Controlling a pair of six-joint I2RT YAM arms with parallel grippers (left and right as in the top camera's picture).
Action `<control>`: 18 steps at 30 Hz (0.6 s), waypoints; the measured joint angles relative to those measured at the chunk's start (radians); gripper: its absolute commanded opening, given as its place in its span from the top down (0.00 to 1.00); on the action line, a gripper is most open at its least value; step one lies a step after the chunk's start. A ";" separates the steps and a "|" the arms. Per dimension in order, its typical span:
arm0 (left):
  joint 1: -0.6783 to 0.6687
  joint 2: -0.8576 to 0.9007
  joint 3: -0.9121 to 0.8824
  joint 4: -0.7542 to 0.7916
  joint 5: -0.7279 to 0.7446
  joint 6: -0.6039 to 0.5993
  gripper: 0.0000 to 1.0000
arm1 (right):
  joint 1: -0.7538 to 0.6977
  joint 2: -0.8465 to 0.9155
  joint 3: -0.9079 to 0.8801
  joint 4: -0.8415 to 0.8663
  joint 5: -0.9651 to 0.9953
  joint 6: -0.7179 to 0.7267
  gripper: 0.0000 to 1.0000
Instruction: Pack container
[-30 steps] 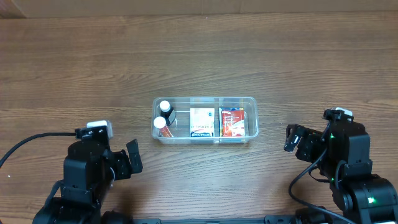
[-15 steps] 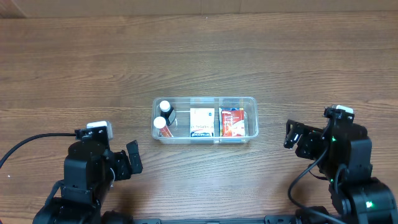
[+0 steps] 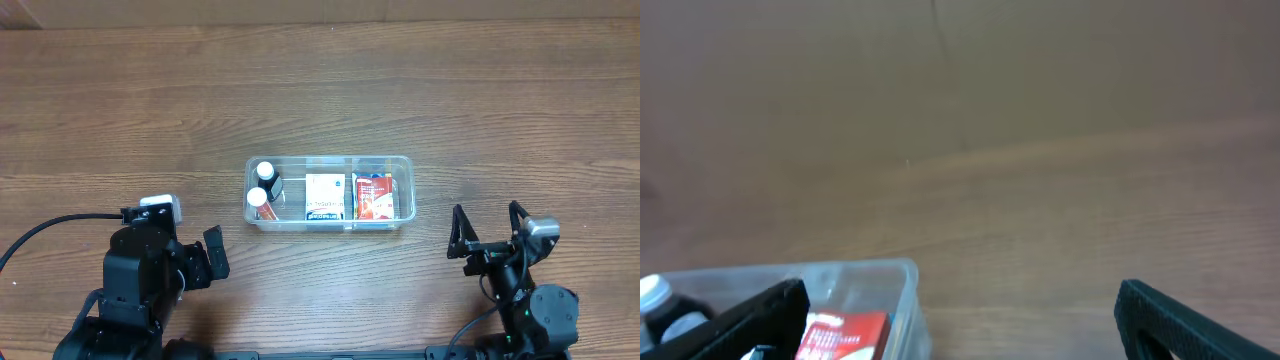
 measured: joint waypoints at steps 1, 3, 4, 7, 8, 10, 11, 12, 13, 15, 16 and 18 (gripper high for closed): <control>0.000 0.000 0.000 0.000 0.000 0.000 0.00 | 0.000 -0.018 -0.034 0.053 0.000 -0.019 0.00; 0.000 0.000 0.000 0.000 0.000 0.000 0.00 | 0.000 -0.027 -0.081 0.153 0.000 -0.060 0.00; 0.000 0.001 0.000 0.000 0.000 0.000 0.00 | 0.000 -0.029 -0.113 0.212 0.000 -0.098 0.00; 0.000 0.001 -0.002 0.000 0.000 0.000 0.00 | -0.002 -0.032 -0.187 0.301 0.000 -0.179 0.00; 0.000 0.001 -0.002 0.000 0.000 0.000 0.00 | -0.005 -0.032 -0.204 0.285 -0.001 -0.196 0.00; 0.000 0.001 -0.002 0.000 0.000 0.000 0.00 | -0.021 -0.031 -0.224 0.249 -0.004 -0.215 0.00; 0.000 0.001 -0.002 0.000 0.000 0.000 0.00 | -0.036 -0.030 -0.224 0.257 -0.004 -0.219 0.00; 0.000 0.001 -0.002 0.000 0.000 0.000 0.00 | -0.051 -0.031 -0.224 0.263 -0.004 -0.220 0.00; 0.000 0.001 -0.002 0.000 0.000 0.000 0.00 | -0.061 -0.031 -0.224 0.263 -0.003 -0.221 0.00; 0.000 0.001 -0.002 0.000 0.000 0.000 0.00 | -0.065 -0.031 -0.224 0.263 -0.004 -0.222 0.00; 0.000 0.001 -0.002 0.000 0.000 0.000 0.00 | -0.065 -0.031 -0.224 0.263 -0.004 -0.222 0.00; 0.000 0.001 -0.002 0.000 0.000 0.000 0.00 | -0.065 -0.031 -0.224 0.264 -0.004 -0.222 0.00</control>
